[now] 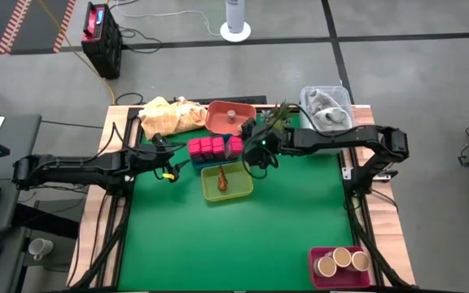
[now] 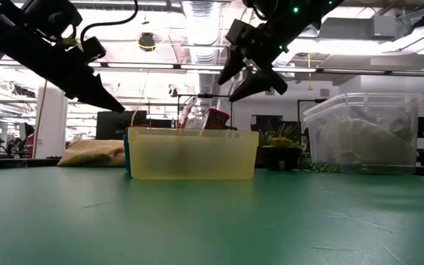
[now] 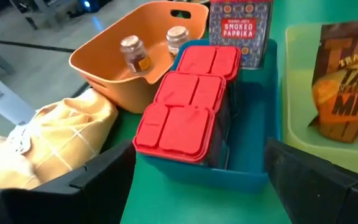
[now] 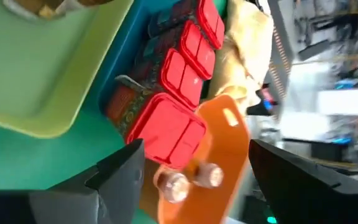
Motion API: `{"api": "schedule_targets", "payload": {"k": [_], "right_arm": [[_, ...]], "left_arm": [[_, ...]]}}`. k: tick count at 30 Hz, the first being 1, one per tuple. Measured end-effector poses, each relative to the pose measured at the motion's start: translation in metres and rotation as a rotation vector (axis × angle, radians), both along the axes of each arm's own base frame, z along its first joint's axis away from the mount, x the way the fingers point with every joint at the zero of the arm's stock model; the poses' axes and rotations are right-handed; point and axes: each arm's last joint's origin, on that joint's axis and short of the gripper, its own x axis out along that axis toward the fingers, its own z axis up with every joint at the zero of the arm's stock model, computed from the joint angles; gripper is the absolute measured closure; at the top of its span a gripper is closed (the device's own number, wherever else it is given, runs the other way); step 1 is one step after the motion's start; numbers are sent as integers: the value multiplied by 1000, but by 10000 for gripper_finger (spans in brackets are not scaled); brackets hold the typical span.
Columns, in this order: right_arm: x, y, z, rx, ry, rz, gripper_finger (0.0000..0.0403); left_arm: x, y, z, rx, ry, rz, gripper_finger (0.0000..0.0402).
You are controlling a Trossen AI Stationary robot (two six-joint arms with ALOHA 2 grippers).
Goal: Sort spices by type
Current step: Adjust the red seasoning can
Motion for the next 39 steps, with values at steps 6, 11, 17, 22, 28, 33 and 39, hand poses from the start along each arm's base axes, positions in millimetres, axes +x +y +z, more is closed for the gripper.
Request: {"api": "schedule_targets", "payload": {"k": [6,11,17,22,28,33,39], "right_arm": [[-1,7,-1,-96,47,-51,81],[-5,1,-3,52,16,-159,83],[-8,-10,13,342,-8,-270,96],[-10,-24,27,532,-114,-453,98],[-2,-41,23,834,-306,-706,97],[7,-43,20,984,-422,-806,96],[10,-39,21,1193,-493,-902,96]], "left_arm": [[-1,1,-2,9,26,1,63],[0,7,5,-30,11,-27,63],[4,15,19,-71,-31,-3,63],[7,15,24,-85,-97,3,63],[6,15,27,-84,-120,4,63],[6,14,28,-94,-131,-18,63],[5,8,31,-90,-143,-94,63]]}}
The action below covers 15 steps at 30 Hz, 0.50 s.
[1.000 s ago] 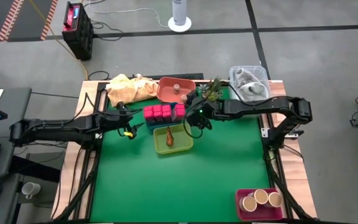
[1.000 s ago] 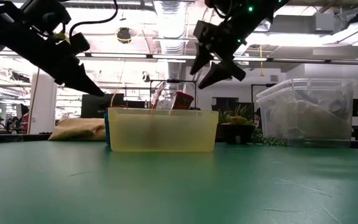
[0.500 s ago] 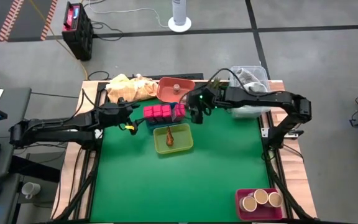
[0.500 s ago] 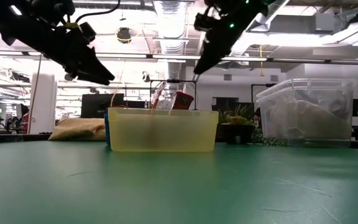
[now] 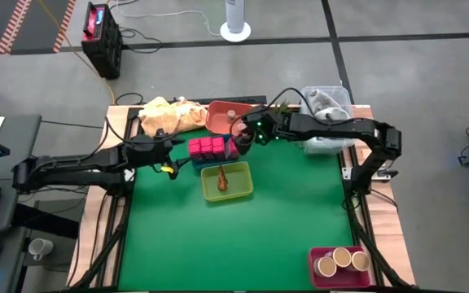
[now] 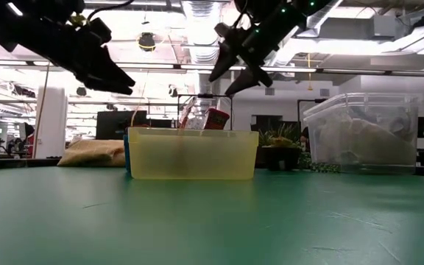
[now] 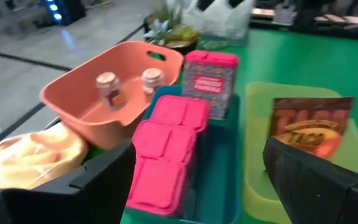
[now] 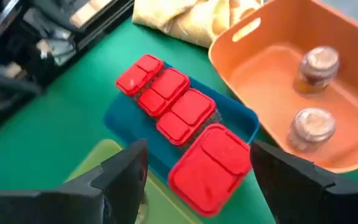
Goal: Sort spices by type
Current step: Adjust the red seasoning can
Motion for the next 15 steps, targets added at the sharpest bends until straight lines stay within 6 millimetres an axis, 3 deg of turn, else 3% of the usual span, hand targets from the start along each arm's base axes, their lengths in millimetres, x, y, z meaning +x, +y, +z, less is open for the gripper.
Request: {"api": "schedule_targets", "payload": {"k": [5,12,15], "right_arm": [[3,9,-2,69,-21,-32,83],[5,19,-5,104,-2,-39,10],[10,16,-17,156,12,-89,11]], "left_arm": [[2,-8,1,29,1,-67,63],[4,-16,2,60,3,-131,63],[5,-18,3,64,-2,-145,63]]}}
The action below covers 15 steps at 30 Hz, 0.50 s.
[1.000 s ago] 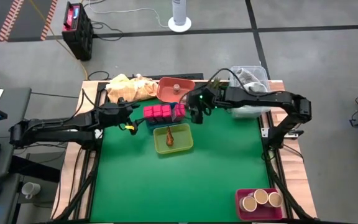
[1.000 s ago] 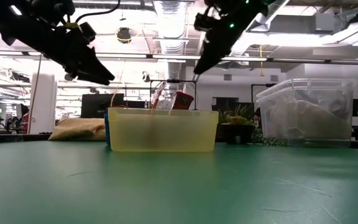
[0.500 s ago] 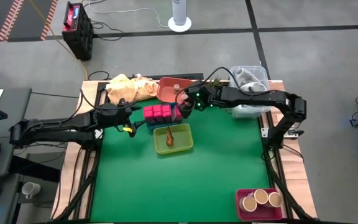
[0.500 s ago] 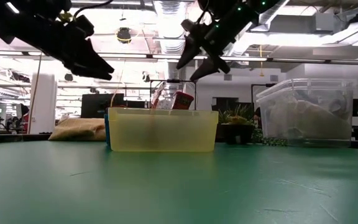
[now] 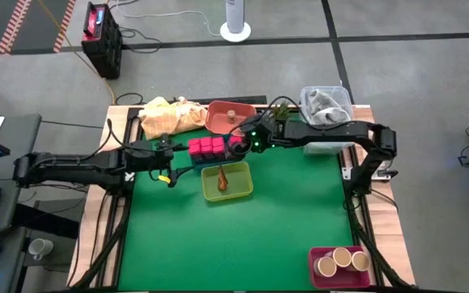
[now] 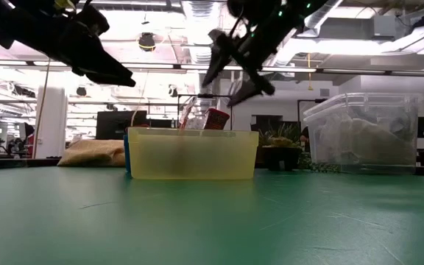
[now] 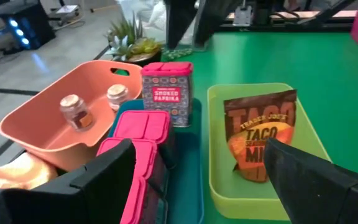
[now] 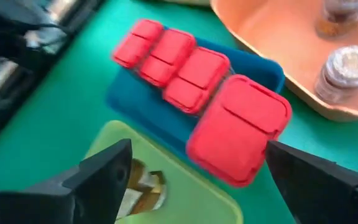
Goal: Sort spices by type
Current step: Adjust the red seasoning can
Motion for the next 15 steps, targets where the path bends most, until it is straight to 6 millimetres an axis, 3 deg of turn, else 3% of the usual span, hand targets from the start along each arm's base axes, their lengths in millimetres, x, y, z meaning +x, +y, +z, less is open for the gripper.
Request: {"api": "schedule_targets", "payload": {"k": [5,12,15], "right_arm": [[8,-8,-22,22,73,-22,5],[13,-14,-20,38,105,-37,4],[16,-14,-8,31,81,-31,4]], "left_arm": [[0,-3,-1,16,12,-26,63],[0,-6,-2,11,25,-60,63],[1,-6,-2,5,24,-66,63]]}}
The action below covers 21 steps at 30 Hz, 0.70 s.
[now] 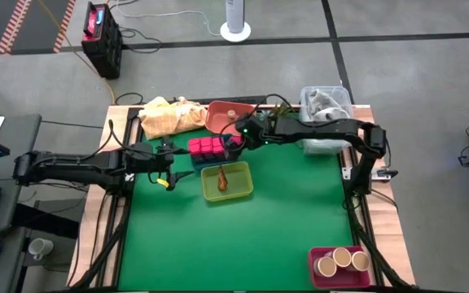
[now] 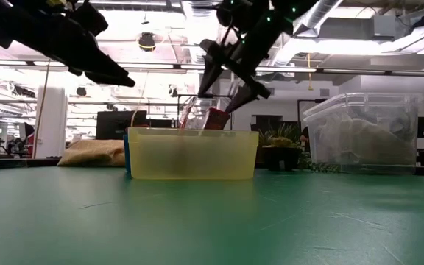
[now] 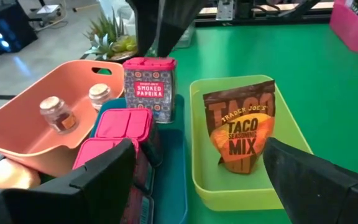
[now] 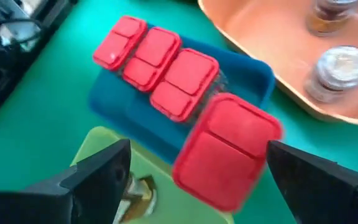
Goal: Sort spices by type
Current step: Adjust the red seasoning can
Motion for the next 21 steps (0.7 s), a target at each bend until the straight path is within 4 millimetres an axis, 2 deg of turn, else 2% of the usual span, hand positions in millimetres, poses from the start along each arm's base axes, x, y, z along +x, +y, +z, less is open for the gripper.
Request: {"api": "schedule_targets", "payload": {"k": [4,11,14,21], "right_arm": [[-3,3,18,-23,61,-14,5],[-5,6,16,3,97,-94,7],[-3,8,9,5,118,-131,7],[13,9,-21,30,162,-142,7]], "left_arm": [[0,-1,0,-7,-4,-6,63],[0,-1,0,-17,-7,-7,63],[0,-1,0,-23,-8,-14,63],[1,-2,1,-24,-12,-23,63]]}}
